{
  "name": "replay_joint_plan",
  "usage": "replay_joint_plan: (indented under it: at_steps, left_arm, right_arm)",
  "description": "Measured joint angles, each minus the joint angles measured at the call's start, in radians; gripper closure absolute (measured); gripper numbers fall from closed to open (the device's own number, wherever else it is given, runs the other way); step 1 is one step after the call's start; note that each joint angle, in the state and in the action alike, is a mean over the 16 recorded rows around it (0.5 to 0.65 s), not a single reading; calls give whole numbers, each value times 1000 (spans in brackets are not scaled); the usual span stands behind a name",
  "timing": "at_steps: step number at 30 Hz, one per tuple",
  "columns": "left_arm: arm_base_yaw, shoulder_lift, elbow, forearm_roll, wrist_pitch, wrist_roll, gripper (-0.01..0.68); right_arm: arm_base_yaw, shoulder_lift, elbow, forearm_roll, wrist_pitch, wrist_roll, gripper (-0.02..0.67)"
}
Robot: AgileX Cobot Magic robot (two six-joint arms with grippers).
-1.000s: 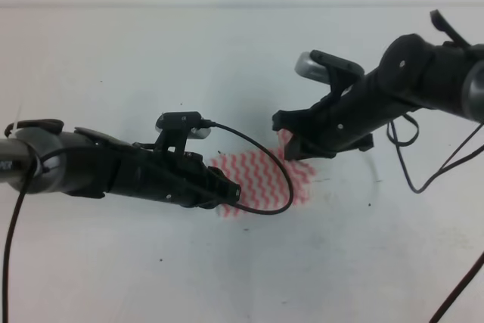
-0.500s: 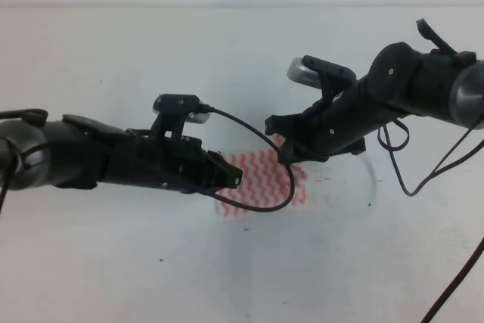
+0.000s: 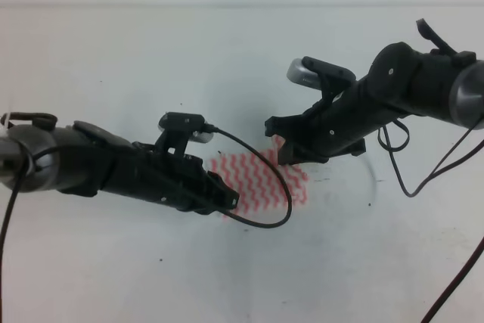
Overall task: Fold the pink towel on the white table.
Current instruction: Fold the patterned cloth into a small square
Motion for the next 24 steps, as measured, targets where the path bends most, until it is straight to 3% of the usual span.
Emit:
replay_joint_plan:
  at_steps: [24]
  left_arm:
    - [0,-4,0,3,-55,8,676]
  right_arm:
    - [0,0,0,-9,3,0,665]
